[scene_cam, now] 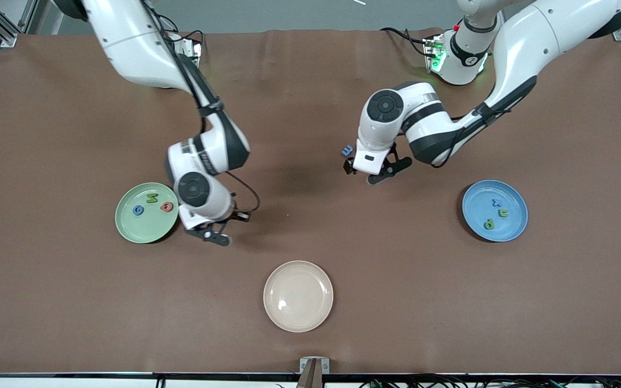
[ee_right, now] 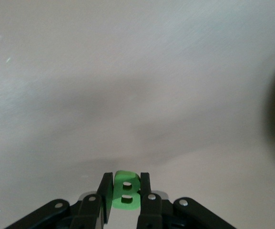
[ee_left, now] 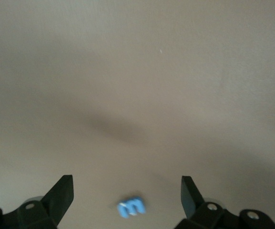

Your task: Sort upper and lower case letters into plates

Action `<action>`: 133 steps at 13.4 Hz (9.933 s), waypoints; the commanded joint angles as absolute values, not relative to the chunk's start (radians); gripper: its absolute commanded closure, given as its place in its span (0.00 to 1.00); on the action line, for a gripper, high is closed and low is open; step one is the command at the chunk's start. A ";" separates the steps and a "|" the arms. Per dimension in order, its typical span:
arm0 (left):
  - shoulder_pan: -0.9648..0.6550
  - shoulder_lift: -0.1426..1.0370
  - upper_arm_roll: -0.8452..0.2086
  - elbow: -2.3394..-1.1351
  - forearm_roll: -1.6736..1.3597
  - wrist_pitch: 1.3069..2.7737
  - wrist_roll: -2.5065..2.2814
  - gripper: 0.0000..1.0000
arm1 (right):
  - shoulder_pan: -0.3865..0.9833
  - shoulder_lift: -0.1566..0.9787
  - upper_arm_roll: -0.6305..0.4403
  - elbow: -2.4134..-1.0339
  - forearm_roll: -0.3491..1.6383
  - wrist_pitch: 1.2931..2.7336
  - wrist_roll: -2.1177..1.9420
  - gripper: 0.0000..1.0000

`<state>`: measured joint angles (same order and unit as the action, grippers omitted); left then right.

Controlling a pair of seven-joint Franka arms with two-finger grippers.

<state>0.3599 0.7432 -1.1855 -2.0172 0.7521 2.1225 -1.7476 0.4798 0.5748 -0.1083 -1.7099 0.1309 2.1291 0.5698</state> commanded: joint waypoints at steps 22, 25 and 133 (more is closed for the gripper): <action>0.138 0.742 -0.965 -2.181 0.747 2.427 -1.986 0.21 | 0.104 0.460 -0.087 -1.956 0.135 2.211 -0.055 0.00; 0.100 0.742 -0.931 -2.178 0.747 2.445 -1.994 0.26 | 0.110 0.413 -0.087 -1.873 0.133 2.071 0.005 0.00; -0.087 -0.078 0.063 -1.580 -0.011 1.540 -0.057 0.00 | 0.000 -0.123 -0.089 -1.667 0.020 1.534 -0.138 0.00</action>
